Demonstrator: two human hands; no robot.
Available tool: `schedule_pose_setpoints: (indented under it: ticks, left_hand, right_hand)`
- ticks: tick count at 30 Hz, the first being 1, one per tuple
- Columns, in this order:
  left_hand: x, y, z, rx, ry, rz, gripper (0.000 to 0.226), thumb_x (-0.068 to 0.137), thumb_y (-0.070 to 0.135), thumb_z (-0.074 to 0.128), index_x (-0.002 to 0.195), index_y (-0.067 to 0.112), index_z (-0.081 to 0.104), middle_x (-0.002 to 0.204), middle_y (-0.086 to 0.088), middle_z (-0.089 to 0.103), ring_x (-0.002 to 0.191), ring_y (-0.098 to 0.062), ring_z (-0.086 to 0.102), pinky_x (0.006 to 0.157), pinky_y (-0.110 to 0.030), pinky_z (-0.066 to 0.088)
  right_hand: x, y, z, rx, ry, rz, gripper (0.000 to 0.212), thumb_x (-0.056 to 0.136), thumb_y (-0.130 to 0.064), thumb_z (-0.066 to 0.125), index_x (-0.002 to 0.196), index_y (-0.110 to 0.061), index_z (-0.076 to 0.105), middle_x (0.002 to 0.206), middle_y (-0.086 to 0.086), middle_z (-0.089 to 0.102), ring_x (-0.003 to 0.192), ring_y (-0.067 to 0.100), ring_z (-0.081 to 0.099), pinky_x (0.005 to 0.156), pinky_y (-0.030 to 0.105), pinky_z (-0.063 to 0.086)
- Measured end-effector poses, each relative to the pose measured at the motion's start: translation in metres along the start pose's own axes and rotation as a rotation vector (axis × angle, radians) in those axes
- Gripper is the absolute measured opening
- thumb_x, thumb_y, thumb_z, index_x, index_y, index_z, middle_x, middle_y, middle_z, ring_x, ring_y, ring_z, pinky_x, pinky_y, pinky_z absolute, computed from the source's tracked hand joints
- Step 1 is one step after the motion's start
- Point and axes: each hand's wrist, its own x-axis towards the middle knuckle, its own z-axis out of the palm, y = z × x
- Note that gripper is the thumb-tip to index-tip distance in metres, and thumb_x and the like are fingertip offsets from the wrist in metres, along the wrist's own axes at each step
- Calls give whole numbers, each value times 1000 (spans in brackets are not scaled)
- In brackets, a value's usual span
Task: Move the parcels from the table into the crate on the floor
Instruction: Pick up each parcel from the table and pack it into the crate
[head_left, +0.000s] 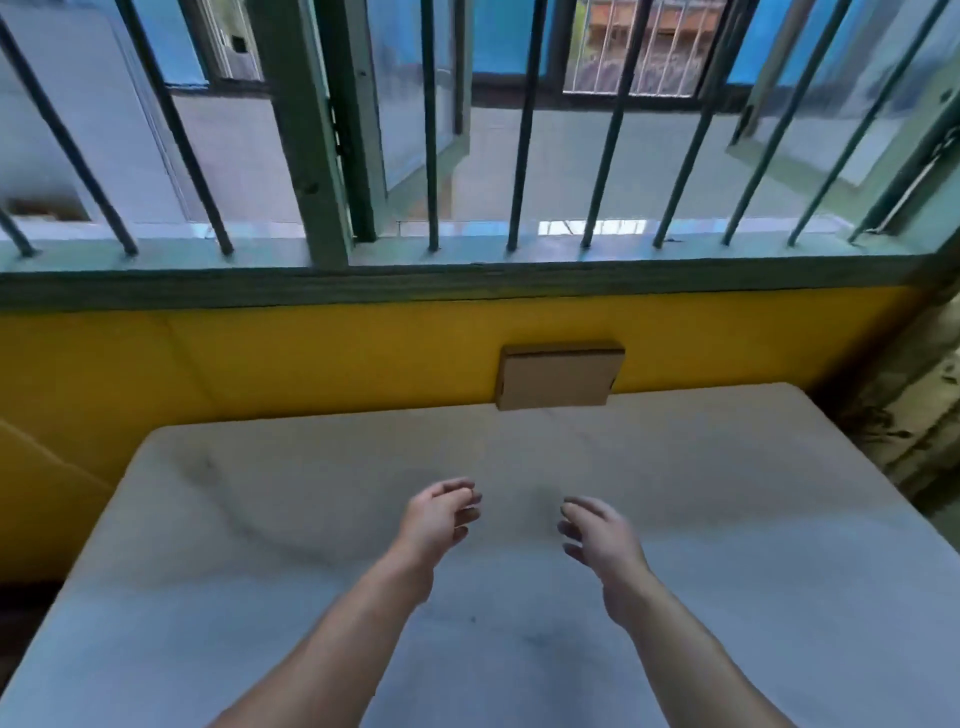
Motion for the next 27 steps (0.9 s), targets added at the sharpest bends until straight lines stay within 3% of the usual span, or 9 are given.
schedule_pose_setpoints:
  ticks: [3, 7, 10, 13, 16, 19, 21, 25, 27]
  left_hand:
    - [29, 11, 44, 34, 72, -23, 20, 100, 13, 52, 118, 9, 61, 104, -4, 68, 88, -15, 62, 73, -26, 43]
    - [78, 38, 89, 55, 156, -4, 38, 98, 20, 57, 134, 7, 54, 113, -3, 64, 102, -17, 60, 83, -29, 47]
    - [116, 59, 115, 102, 218, 18, 57, 95, 30, 62, 144, 10, 42, 131, -4, 59, 117, -22, 57, 101, -39, 46]
    - [142, 73, 132, 161, 292, 48, 66, 94, 33, 61, 151, 15, 33, 148, -9, 47, 131, -29, 47, 112, -43, 38]
    - [158, 78, 141, 185, 328, 43, 66, 96, 33, 55, 154, 20, 27, 152, -8, 41, 133, -32, 44, 112, -43, 36]
    - [171, 77, 145, 183, 319, 61, 57, 94, 30, 54, 147, 15, 39, 145, -9, 50, 128, -31, 49, 111, -43, 39]
    - [174, 75, 145, 175, 320, 77, 51, 93, 28, 55, 142, 13, 46, 139, -10, 56, 125, -31, 52, 108, -41, 41]
    - [160, 65, 133, 149, 375, 164, 50, 97, 35, 54, 144, 18, 47, 144, -4, 53, 130, -27, 48, 97, -30, 36]
    - [147, 57, 126, 114, 396, 168, 53, 98, 41, 54, 145, 20, 46, 145, -1, 51, 132, -24, 46, 95, -29, 32]
  right_hand:
    - [52, -18, -34, 25, -27, 7, 23, 97, -19, 57, 118, -11, 63, 95, 1, 66, 93, 22, 64, 88, 40, 52]
    - [117, -59, -60, -31, -25, -33, 34, 96, -22, 57, 130, -15, 58, 123, 6, 62, 110, 27, 59, 103, 45, 46]
    - [161, -86, -66, -77, 17, -74, 47, 96, -26, 57, 141, -16, 49, 139, 7, 56, 120, 31, 54, 104, 41, 41]
    - [193, -106, -65, -87, 48, -89, 57, 96, -27, 54, 150, -22, 36, 148, 6, 46, 131, 32, 46, 94, 31, 36]
    - [214, -118, -61, -132, 10, -94, 64, 96, -26, 52, 154, -24, 26, 151, 7, 41, 132, 33, 43, 92, 29, 34]
    - [225, -125, -56, -186, -60, -106, 61, 96, -22, 51, 152, -16, 29, 143, 11, 47, 123, 32, 48, 88, 30, 35]
    - [226, -123, -57, -159, -65, -150, 63, 95, -20, 51, 153, -22, 27, 143, 7, 48, 123, 31, 48, 87, 27, 34]
    - [207, -110, -66, -71, -44, -189, 49, 96, -28, 55, 143, -21, 45, 142, 3, 52, 125, 27, 50, 102, 32, 39]
    - [192, -101, -69, -31, -21, -182, 44, 95, -35, 57, 136, -19, 52, 137, 4, 57, 121, 25, 53, 103, 36, 41]
